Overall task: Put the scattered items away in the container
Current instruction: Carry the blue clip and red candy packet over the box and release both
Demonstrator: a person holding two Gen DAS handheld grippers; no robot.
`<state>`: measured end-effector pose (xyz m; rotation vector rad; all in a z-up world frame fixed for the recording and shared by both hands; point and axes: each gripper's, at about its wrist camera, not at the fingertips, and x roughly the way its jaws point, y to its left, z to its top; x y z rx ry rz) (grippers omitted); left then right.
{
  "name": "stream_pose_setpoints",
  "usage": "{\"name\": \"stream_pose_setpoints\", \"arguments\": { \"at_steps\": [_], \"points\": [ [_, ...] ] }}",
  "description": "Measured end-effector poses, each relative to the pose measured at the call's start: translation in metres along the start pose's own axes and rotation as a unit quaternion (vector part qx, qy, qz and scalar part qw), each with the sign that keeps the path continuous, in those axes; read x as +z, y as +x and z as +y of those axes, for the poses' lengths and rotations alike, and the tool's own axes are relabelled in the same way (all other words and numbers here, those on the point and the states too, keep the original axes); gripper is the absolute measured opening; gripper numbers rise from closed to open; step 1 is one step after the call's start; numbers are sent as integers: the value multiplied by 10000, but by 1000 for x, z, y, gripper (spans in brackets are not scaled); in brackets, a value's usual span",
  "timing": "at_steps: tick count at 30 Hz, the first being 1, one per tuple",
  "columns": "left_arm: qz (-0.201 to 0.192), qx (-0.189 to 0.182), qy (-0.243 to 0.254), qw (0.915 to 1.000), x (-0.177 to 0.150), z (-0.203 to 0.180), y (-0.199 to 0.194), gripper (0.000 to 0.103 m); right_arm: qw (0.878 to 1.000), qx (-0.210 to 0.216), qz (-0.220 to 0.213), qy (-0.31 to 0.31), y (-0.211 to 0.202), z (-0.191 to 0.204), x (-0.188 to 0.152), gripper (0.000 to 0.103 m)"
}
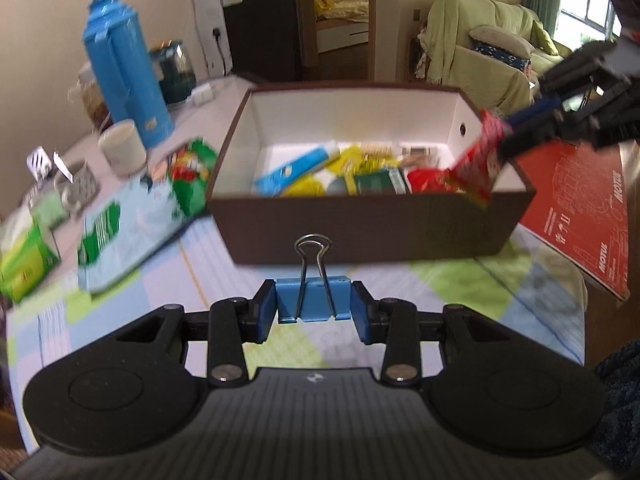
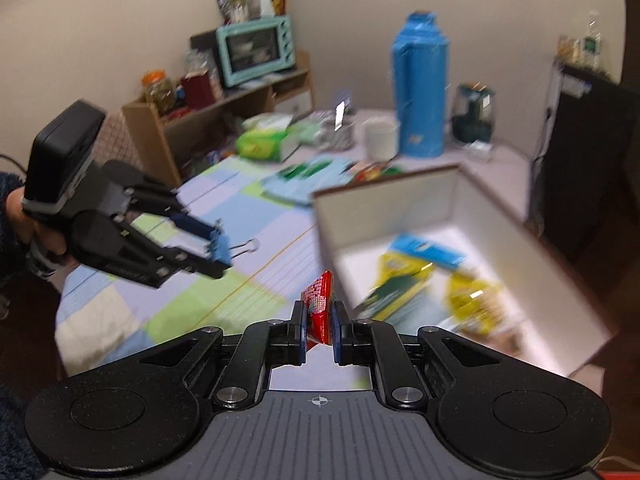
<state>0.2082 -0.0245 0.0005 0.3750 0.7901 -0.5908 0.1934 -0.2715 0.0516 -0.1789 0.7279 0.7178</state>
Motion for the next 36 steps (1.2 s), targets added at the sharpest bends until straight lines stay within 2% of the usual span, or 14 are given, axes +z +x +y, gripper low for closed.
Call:
{"name": "stream_pose_setpoints", "arguments": {
  "at_steps": [6, 15, 25, 36],
  "points": [
    [-104, 177, 416, 9989, 49, -13, 11, 34, 9995, -239, -164, -83, -20, -49, 19, 10],
    [76, 190, 929, 9955, 100, -25, 47, 34, 9998, -211, 31, -58, -12, -94, 28, 10],
    [517, 162, 1432, 9882, 122, -16, 91, 34, 9996, -139, 257, 39, 4, -137, 35, 10],
    [1398, -90, 2098, 9676, 130, 6, 153, 34, 9984, 155, 506, 197, 38, -167, 34, 10]
  ]
}}
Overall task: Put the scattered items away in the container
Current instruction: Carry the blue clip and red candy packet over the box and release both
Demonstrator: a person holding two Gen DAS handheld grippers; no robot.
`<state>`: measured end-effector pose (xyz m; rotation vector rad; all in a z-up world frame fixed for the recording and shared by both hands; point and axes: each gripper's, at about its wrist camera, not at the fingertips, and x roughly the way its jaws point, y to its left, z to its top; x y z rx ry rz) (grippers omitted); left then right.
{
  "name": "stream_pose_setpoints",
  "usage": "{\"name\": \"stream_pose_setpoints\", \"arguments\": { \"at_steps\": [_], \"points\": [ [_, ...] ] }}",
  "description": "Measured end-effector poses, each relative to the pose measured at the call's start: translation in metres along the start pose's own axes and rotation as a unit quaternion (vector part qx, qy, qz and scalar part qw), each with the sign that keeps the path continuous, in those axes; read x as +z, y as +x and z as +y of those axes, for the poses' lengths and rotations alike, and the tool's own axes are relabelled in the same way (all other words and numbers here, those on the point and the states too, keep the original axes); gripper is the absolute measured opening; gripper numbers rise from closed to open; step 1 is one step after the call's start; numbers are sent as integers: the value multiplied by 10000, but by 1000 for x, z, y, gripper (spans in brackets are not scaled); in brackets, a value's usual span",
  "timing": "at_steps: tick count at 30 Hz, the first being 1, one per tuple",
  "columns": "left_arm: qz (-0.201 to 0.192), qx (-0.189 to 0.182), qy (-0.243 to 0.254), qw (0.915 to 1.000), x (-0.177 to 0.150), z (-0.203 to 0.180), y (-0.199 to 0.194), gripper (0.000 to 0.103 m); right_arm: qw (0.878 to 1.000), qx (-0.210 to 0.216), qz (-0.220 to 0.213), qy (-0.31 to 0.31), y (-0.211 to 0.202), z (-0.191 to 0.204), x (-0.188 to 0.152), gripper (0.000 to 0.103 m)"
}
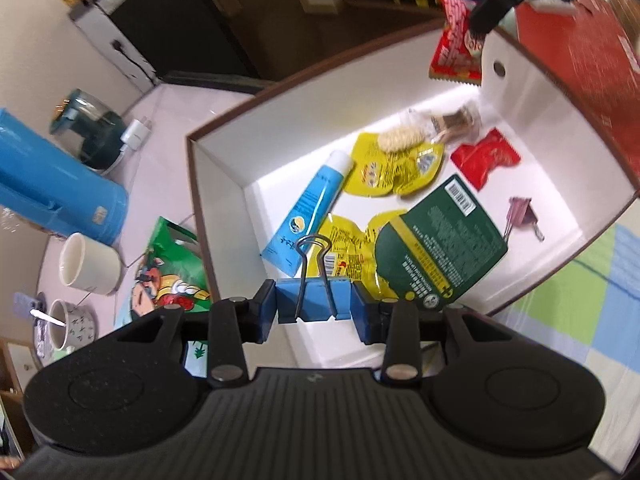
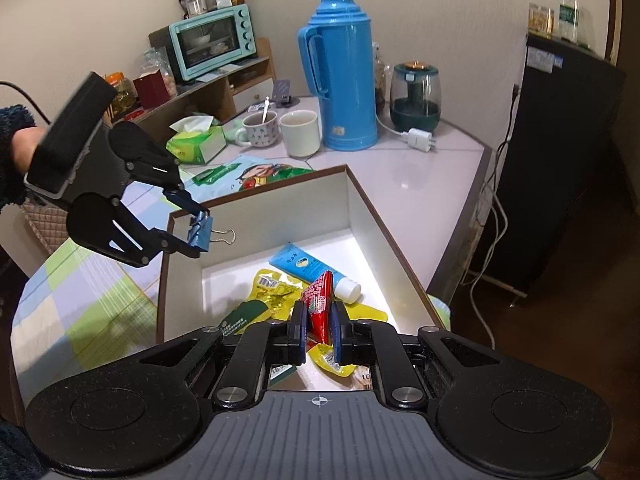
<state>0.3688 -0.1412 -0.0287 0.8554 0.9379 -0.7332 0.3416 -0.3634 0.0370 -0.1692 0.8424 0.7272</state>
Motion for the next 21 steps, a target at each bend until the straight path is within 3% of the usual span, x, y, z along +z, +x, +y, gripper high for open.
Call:
{"name": "stream_pose_setpoints", "arguments": {
  "at_steps": [21],
  "points": [
    [1064, -834, 258, 9905, 7, 19, 85, 34, 9979, 403, 296, 416, 52, -38, 7, 10]
  ]
}}
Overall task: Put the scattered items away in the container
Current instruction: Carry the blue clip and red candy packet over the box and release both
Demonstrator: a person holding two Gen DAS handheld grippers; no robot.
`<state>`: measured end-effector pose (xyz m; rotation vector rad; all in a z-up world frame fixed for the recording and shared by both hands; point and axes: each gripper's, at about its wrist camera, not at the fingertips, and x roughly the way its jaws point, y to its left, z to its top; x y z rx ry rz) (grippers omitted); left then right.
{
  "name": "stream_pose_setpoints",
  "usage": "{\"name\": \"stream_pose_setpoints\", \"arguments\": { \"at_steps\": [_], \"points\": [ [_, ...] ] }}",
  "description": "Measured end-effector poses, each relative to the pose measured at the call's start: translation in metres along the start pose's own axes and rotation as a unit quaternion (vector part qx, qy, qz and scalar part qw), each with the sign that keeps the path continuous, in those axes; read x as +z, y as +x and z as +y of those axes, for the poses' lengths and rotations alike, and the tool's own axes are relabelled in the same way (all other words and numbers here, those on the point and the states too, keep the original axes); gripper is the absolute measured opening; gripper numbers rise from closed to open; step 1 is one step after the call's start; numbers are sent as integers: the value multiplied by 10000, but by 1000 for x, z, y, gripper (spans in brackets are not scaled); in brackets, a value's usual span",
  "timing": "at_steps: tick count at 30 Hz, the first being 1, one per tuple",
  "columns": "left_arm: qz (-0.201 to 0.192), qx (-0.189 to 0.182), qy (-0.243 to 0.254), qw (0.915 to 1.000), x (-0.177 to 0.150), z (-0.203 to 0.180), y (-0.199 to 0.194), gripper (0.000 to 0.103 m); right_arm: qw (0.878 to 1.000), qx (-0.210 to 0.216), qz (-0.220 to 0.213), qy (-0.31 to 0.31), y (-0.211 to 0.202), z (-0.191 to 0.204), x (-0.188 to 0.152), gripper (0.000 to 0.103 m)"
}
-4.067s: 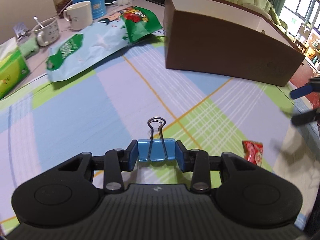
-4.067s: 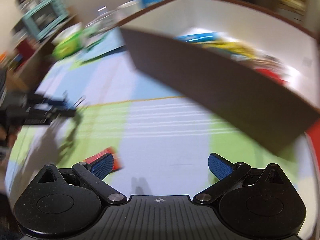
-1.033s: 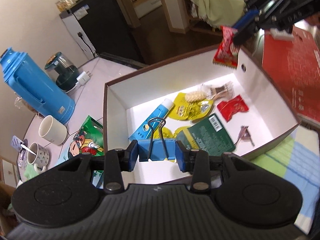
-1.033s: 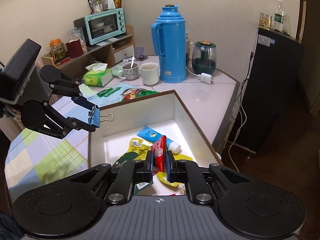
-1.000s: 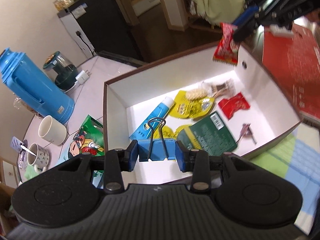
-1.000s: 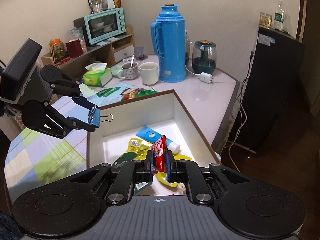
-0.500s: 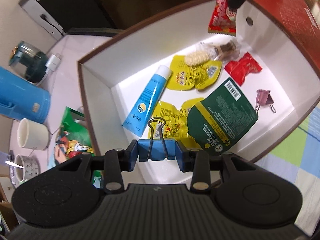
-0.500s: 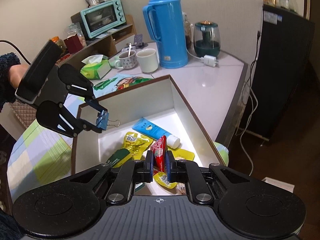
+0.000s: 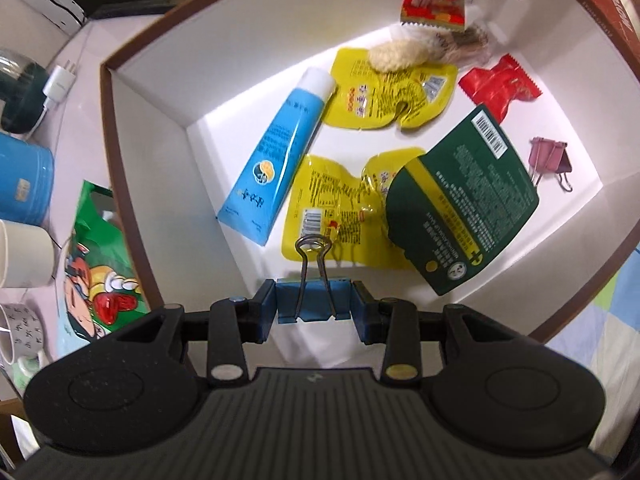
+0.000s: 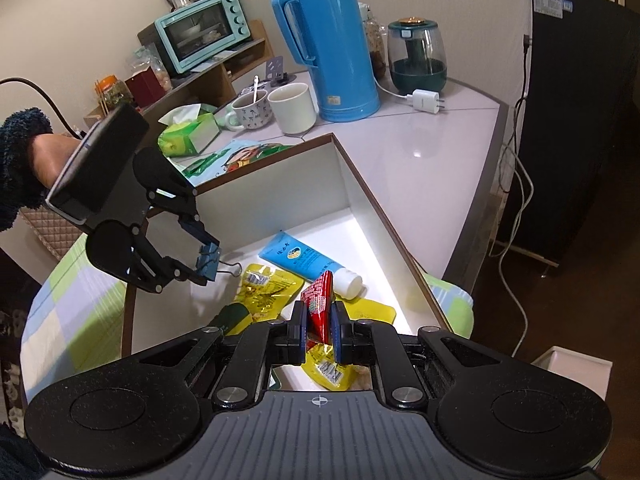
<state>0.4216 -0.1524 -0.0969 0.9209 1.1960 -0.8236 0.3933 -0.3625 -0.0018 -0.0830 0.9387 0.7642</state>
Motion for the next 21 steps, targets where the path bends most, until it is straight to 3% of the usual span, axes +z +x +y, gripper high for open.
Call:
{"name": "stream_pose_setpoints", "arguments": {
  "at_steps": [3, 7, 9, 17, 21],
  "points": [
    [76, -34, 8, 10000, 0, 0, 4, 35, 10000, 62, 52, 42, 2, -2, 0, 10],
    [103, -77, 71, 9999, 1, -3, 4, 47, 9997, 152, 205, -5, 5, 0, -1, 10],
    [75, -47, 70, 9999, 1, -5, 2, 48, 9992, 214, 331, -63, 7, 3, -3, 10],
    [-113, 133, -13, 9998, -1, -7, -8, 51, 9937, 335, 1032, -278, 17, 7, -18, 10],
    [-264, 165, -103, 9995, -2, -6, -16, 51, 9853, 544, 1574, -386, 25, 8, -26, 10]
  ]
}}
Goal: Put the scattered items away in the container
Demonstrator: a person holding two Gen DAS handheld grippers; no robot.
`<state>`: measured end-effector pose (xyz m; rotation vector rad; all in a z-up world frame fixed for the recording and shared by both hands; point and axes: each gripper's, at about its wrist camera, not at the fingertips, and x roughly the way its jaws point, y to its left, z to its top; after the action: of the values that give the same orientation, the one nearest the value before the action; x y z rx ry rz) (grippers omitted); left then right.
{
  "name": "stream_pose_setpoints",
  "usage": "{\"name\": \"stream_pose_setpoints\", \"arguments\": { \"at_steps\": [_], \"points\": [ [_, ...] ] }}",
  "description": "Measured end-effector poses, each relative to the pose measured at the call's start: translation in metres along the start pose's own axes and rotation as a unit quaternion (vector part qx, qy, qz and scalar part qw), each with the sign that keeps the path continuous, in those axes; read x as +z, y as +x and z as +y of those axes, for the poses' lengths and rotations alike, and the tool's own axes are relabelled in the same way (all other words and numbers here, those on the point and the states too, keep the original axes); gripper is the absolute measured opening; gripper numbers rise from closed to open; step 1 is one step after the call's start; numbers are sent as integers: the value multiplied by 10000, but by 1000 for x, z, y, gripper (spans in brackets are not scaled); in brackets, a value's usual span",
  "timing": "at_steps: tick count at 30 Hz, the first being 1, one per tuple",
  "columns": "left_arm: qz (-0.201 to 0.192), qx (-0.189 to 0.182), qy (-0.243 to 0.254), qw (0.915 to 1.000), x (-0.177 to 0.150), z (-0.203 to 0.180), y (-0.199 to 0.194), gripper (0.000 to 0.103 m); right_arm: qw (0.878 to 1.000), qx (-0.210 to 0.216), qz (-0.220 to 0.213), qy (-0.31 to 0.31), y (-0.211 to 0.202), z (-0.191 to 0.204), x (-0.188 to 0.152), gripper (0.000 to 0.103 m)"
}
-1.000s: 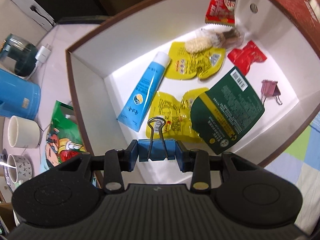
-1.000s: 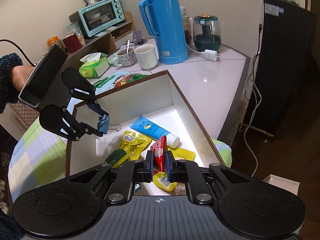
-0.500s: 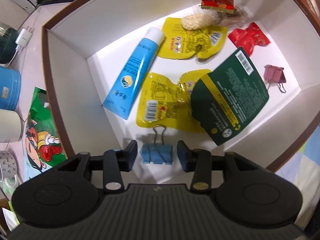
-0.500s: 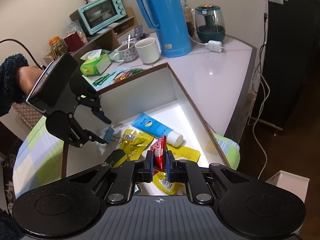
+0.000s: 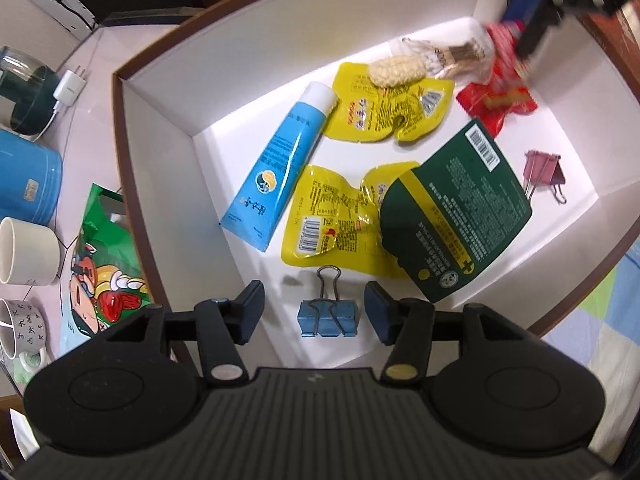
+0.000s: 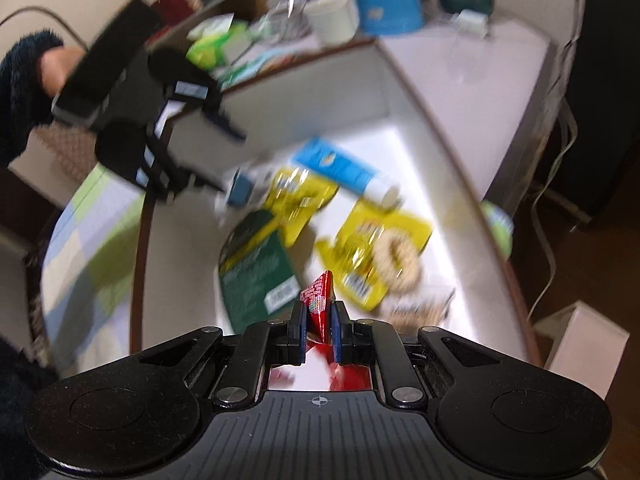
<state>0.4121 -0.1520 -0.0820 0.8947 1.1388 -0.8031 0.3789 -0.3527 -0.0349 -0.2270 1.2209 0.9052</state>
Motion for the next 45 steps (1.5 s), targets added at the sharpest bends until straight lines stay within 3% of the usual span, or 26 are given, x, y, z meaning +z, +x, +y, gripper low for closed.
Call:
{"name": "stream_pose_setpoints", "arguments": {
  "at_steps": [6, 10, 15, 19, 21, 22, 23, 28, 45],
  "points": [
    [-181, 11, 14, 9998, 0, -7, -12, 51, 9949, 287, 934, -246, 21, 6, -8, 11],
    [-282, -1, 20, 9996, -1, -12, -17, 51, 9901, 443, 1326, -156, 35, 7, -10, 11],
    [-364, -3, -30, 9993, -3, -17, -22, 52, 9836, 776, 1624, 125, 54, 10, -15, 11],
    [-407, 45, -97, 9991, -5, -18, -25, 64, 9806, 839, 1714, 455, 68, 8, -20, 11],
    [-428, 99, -145, 9989, -6, -17, -27, 69, 9826, 668, 1636, 564, 69, 7, -21, 48],
    [-436, 112, -160, 9989, -7, -17, -28, 72, 9855, 486, 1535, 540, 67, 9, -21, 91],
    [-443, 128, -173, 9988, -7, -17, -29, 74, 9868, 416, 1485, 497, 65, 11, -21, 95],
    [-437, 225, -181, 9986, -7, -20, -29, 79, 9911, 133, 1291, 301, 58, 18, -22, 95],
    [-430, 549, -48, 9976, -4, -37, -45, 84, 9950, -581, 792, 189, 33, 32, -26, 95]
  ]
}}
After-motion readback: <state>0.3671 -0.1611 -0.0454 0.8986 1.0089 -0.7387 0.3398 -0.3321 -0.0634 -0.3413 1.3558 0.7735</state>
